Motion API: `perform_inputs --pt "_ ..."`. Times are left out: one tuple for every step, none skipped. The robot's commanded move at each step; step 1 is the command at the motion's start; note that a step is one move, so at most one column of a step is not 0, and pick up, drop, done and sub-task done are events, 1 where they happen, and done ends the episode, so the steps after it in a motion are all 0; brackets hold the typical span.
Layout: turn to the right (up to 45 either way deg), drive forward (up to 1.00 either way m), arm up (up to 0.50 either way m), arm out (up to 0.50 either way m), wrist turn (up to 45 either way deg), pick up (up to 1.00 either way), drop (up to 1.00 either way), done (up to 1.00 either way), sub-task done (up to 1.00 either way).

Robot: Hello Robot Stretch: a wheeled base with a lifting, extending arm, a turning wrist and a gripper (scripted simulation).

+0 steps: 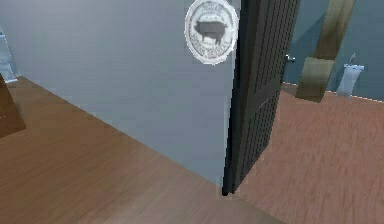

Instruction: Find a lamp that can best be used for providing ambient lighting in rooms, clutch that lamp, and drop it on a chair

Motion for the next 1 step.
perform_inputs --pt "0.0 0.0 -0.3 0.0 0.0 0.0 0.0 0.0 0.0"
